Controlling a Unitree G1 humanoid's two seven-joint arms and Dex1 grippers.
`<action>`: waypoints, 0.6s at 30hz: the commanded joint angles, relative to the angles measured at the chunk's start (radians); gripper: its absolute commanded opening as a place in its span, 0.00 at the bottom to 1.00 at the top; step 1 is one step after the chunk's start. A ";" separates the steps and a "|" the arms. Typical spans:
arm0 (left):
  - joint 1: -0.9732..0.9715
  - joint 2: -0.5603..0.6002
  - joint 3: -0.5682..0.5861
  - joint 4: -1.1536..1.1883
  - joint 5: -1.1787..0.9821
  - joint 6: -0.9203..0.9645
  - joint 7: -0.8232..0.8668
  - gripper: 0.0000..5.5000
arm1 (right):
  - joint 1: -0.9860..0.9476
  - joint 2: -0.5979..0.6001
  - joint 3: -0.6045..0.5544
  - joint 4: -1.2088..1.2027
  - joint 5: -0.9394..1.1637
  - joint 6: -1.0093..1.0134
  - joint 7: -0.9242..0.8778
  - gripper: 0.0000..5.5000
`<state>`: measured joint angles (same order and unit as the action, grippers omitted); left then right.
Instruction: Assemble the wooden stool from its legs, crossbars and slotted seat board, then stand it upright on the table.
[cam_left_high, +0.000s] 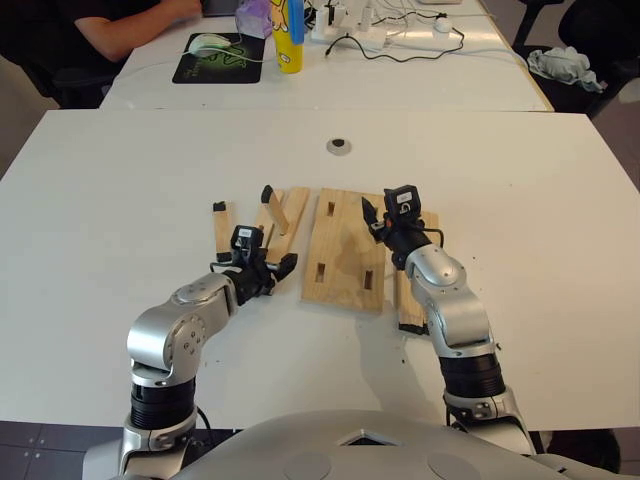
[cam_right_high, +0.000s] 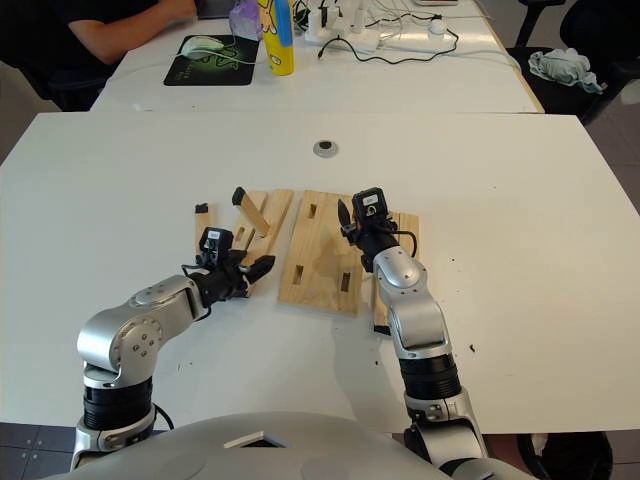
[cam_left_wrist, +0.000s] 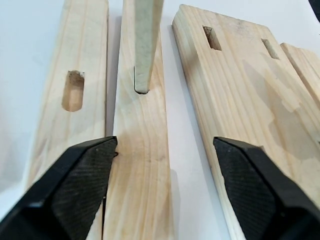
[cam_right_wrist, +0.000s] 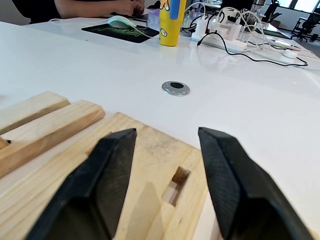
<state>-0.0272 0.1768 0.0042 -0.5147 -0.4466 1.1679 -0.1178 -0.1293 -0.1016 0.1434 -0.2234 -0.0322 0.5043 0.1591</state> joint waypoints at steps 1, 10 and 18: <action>0.009 0.026 0.000 0.003 0.016 0.024 0.002 0.65 | 0.000 0.000 0.002 0.000 -0.002 0.015 -0.003 0.42; 0.000 0.062 -0.086 0.044 0.058 0.054 0.000 0.65 | -0.011 0.005 0.004 0.008 -0.003 0.013 -0.004 0.42; -0.086 0.063 -0.105 0.053 0.100 0.172 0.037 0.65 | -0.008 0.015 0.006 0.008 -0.005 0.008 -0.015 0.42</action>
<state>-0.0969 0.2365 -0.0984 -0.4807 -0.3642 1.2862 -0.0947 -0.1320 -0.0942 0.1444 -0.2204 -0.0327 0.5093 0.1528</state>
